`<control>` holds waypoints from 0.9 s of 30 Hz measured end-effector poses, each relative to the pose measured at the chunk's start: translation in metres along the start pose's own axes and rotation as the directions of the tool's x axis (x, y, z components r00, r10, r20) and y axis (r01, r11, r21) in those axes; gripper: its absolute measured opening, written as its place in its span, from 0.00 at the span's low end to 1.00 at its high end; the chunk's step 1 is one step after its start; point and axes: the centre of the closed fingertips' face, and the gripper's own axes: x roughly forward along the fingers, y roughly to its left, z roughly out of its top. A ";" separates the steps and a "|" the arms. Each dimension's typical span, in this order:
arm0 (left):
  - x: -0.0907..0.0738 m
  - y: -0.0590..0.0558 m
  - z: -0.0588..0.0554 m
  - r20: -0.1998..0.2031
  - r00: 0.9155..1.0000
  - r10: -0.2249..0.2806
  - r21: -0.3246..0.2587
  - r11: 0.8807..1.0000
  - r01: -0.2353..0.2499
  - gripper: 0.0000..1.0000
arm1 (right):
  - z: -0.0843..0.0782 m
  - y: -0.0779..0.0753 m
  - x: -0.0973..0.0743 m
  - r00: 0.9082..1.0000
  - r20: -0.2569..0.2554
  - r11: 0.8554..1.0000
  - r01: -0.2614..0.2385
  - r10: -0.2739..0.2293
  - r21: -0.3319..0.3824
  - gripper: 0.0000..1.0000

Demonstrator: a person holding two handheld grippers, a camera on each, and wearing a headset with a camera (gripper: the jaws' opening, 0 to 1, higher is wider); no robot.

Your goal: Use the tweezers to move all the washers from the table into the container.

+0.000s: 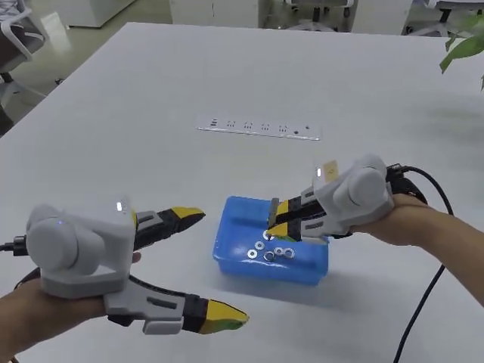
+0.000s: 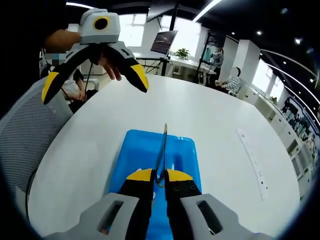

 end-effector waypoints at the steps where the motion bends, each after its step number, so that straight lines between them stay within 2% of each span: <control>1: 0.001 0.001 0.000 -0.001 1.000 -0.002 0.000 1.000 0.002 0.98 | -0.002 -0.001 0.001 1.000 -0.001 1.000 0.001 -0.001 0.001 0.09; 10: 0.014 0.005 0.003 -0.014 0.999 -0.029 0.021 0.999 0.030 0.93 | -0.010 -0.004 0.005 1.000 -0.010 1.000 0.003 -0.003 0.020 0.09; 17: 0.026 0.013 0.009 -0.022 0.998 -0.052 0.043 0.998 0.053 0.88 | -0.017 -0.003 0.009 1.000 -0.020 1.000 -0.008 0.009 0.029 0.09; 27: 0.046 0.028 0.018 -0.041 0.995 -0.095 0.092 0.991 0.098 0.69 | -0.017 -0.003 0.008 1.000 -0.018 1.000 -0.009 0.010 0.030 0.10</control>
